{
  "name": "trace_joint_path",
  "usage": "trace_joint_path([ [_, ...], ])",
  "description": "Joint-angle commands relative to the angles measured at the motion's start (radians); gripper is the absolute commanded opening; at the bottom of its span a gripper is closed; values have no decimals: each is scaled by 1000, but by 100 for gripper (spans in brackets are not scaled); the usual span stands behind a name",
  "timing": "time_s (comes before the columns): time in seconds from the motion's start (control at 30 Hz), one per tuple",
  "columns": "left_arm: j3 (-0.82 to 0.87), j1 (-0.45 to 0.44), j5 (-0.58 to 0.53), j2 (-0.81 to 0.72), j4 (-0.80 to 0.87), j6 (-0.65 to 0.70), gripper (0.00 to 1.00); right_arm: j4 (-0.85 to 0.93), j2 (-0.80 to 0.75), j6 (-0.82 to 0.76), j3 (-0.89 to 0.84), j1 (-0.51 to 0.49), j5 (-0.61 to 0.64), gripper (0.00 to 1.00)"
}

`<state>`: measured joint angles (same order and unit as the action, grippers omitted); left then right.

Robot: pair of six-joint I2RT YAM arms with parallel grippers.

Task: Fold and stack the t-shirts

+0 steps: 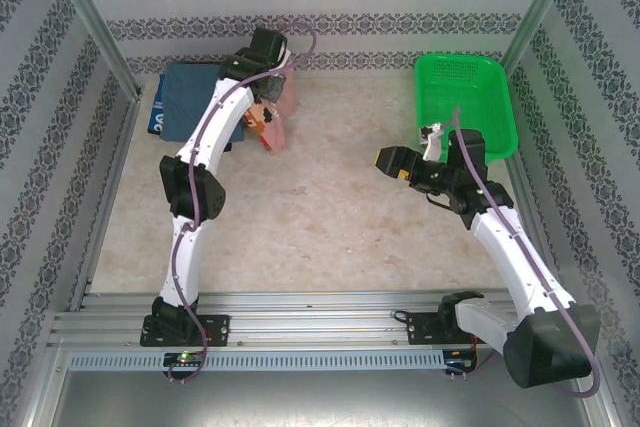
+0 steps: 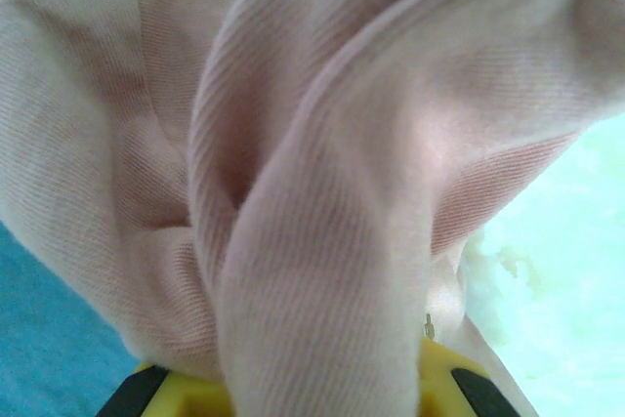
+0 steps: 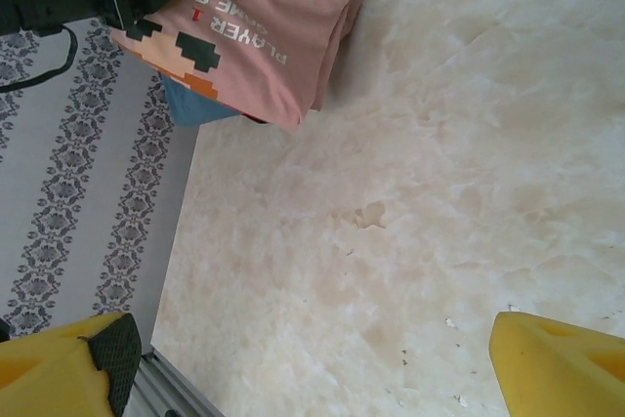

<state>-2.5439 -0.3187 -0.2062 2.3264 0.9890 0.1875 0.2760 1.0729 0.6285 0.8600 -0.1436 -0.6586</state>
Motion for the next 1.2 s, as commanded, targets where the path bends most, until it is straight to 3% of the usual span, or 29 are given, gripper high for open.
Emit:
trace_joint_path([
  [0.0, -39, 16, 43, -87, 3, 20, 0, -52, -10, 8, -9, -19, 20, 94],
  [0.37, -70, 130, 165, -150, -41, 21, 0, -142, -14, 30, -13, -85, 36, 98],
  [0.63, -71, 233, 275, -168, -58, -20, 0, -109, -31, 17, -9, -130, 66, 98],
  [0.93, -53, 349, 397, -79, -97, -71, 0, -95, -29, 34, -10, -158, 98, 98],
  [1.17, -39, 491, 503, 32, -148, -164, 0, -32, -33, 37, 14, -163, 121, 98],
])
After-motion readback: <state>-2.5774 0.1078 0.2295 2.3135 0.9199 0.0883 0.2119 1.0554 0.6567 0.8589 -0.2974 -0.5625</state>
